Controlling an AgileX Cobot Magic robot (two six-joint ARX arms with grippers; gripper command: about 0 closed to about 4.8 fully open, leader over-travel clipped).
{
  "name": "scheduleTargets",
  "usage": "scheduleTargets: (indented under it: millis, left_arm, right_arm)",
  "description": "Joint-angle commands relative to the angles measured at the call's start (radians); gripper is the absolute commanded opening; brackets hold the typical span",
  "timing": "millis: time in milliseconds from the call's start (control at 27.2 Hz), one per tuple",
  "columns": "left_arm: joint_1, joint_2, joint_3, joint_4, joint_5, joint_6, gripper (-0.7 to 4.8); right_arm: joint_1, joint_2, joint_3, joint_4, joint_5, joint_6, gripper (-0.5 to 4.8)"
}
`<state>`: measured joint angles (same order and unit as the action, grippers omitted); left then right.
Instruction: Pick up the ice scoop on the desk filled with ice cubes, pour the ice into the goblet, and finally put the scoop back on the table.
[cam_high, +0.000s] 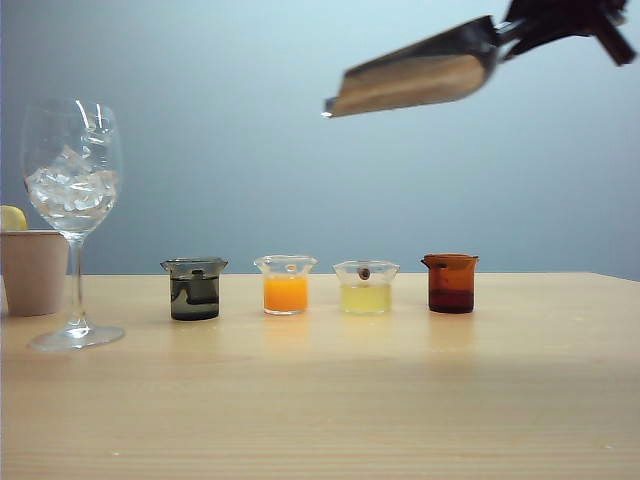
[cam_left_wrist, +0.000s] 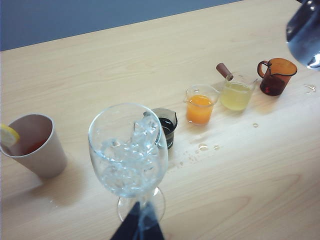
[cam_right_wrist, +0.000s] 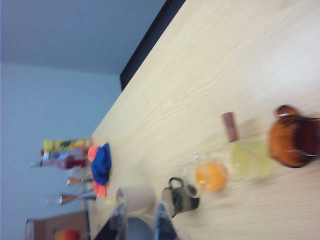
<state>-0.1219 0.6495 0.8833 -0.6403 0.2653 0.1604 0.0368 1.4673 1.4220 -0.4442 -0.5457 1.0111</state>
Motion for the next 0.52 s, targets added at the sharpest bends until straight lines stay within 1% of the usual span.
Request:
scheduleTargets:
  millis: [37,184,258,331,516]
  left_arm:
    - [-0.001,-0.002,0.004,0.013,0.000,-0.003,-0.05]
    - [-0.001,-0.002,0.004,0.014,0.001,-0.003,-0.05]
    - [-0.001,-0.002,0.004,0.014,0.001,-0.003,-0.05]
    - [-0.001,-0.002,0.004,0.014,0.001,-0.003,-0.05]
    - [-0.001,-0.002,0.004,0.013,0.002,-0.003,-0.05]
  right_arm:
    - [-0.044,-0.046,-0.043,0.022,-0.007,-0.021,-0.03]
    - [-0.158,-0.133,-0.173,0.029,-0.006,-0.026,-0.03]
    - [-0.192,-0.155,-0.207,0.030,-0.007,-0.029,-0.03]
    - [-0.261,-0.185,-0.263,0.033,-0.007,-0.084,-0.03]
    - [-0.342,-0.191,-0.315,0.039,-0.014,-0.105,-0.03]
